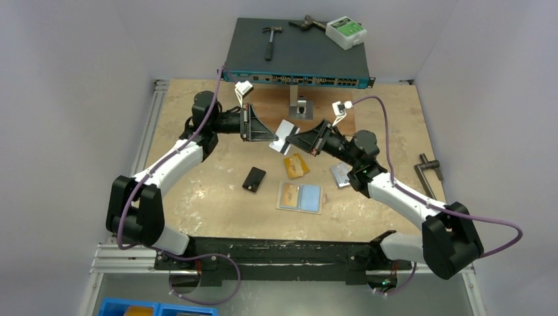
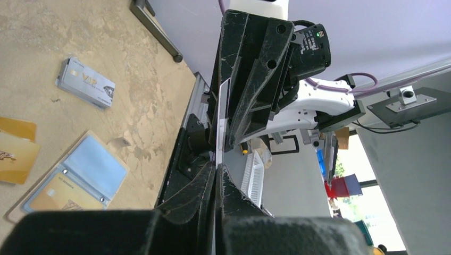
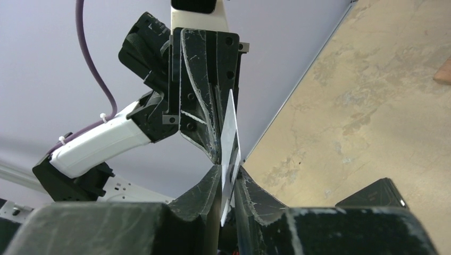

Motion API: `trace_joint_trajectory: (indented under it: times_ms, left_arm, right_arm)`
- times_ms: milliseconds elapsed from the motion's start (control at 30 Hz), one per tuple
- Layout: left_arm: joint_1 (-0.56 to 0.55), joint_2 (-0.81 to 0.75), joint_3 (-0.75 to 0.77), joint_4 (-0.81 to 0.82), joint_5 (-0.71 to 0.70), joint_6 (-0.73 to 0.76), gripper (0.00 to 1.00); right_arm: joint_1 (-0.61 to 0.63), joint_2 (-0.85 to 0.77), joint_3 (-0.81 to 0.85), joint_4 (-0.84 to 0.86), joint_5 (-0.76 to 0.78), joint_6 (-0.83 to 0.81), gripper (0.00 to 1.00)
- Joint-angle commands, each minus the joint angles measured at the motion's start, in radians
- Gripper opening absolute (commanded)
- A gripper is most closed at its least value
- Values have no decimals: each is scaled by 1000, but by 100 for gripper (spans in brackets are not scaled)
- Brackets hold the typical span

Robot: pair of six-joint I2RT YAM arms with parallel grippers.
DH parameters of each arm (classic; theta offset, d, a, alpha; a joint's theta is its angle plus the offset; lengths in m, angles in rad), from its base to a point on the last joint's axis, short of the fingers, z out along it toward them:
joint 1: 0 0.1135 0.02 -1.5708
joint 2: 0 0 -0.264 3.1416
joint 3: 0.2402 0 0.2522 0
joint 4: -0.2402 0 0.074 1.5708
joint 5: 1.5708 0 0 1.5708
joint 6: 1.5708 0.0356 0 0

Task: Put the credit cards into the card holder
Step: Pick up the credit card from the center of the board, then insert the credit card into the card holder.

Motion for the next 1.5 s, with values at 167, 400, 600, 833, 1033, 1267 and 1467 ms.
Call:
trace_joint_trajectory:
  times_ms: [167, 400, 600, 833, 1033, 1267, 1467]
  left_arm:
    - [2, -30, -22, -53, -22, 68, 10]
    - [0, 10, 141, -695, -77, 692, 50]
    - [-33, 110, 224, -1068, -246, 1270, 50]
    - [-216, 142, 148, -966, -424, 1404, 49]
    - [-247, 251, 180, -919, -376, 1338, 49]
    - [-254, 298, 177, -881, -368, 1283, 48]
    - [-256, 323, 185, -860, -362, 1174, 48]
  right_arm:
    - [-4, -3, 13, 121, -3, 41, 0]
    - [-14, -54, 37, -390, 47, -176, 0]
    - [-15, -94, -14, -839, 280, -317, 0]
    - [-14, -175, -56, -1073, 487, -312, 0]
    - [-15, -221, -71, -1165, 578, -295, 0]
    - [-15, -226, -84, -1189, 622, -304, 0]
    - [-15, -207, -97, -1162, 596, -313, 0]
